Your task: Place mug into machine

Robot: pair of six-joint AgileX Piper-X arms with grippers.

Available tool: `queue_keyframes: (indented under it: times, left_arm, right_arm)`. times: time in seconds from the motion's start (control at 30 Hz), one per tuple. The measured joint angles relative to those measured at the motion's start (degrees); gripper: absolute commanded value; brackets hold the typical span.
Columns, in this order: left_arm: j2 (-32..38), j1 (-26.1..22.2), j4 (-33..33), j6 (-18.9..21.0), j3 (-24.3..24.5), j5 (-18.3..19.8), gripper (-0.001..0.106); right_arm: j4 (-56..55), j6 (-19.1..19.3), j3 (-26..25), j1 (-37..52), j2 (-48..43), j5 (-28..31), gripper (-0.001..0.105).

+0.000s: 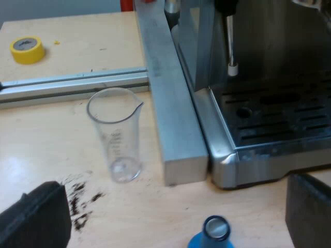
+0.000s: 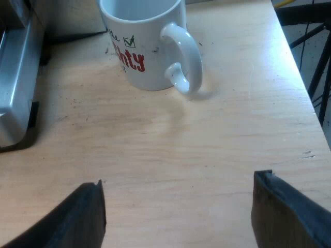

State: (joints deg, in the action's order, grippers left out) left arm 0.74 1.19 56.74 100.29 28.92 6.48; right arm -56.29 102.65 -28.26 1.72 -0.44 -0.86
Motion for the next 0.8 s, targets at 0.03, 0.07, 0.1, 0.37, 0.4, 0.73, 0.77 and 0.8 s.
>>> queue_keyframes:
  times: [0.03,0.07,0.1,0.37,0.4,0.73,0.77,0.8]
  left_arm:
    - [0.0,0.0,-0.47,0.0,0.0,1.12,0.085]
    - [0.0,0.0,-0.76,0.0,0.0,1.87,0.085]
    - [0.0,0.0,-1.34,0.0,0.0,3.22,0.085]
    - [-0.49,5.46,-4.89,0.43,3.83,6.93,0.085]
    - [-0.99,6.7,-5.91,0.43,4.19,7.48,0.085]
    - [-7.02,23.51,-11.7,-1.6,3.22,15.47,0.085]
    - [-7.35,25.82,-12.16,-2.09,2.38,16.95,0.085]
    - [-7.48,26.72,-12.27,-2.18,1.88,17.82,0.085]
  right_arm:
    - [0.0,0.0,0.0,0.0,0.0,0.0,0.062]
    - [0.0,0.0,0.0,0.0,0.0,0.0,0.062]
    - [0.0,1.0,-0.18,0.0,0.0,0.0,0.062]
    - [0.0,4.49,-6.97,0.0,3.54,0.53,0.062]
    - [0.0,4.49,-8.01,0.0,4.99,0.52,0.062]
    - [0.21,6.17,-10.41,0.0,16.61,-6.03,0.078]
    - [0.64,7.12,-10.41,0.0,17.96,-6.81,0.079]
    - [0.83,7.68,-10.41,0.0,18.67,-7.06,0.079]
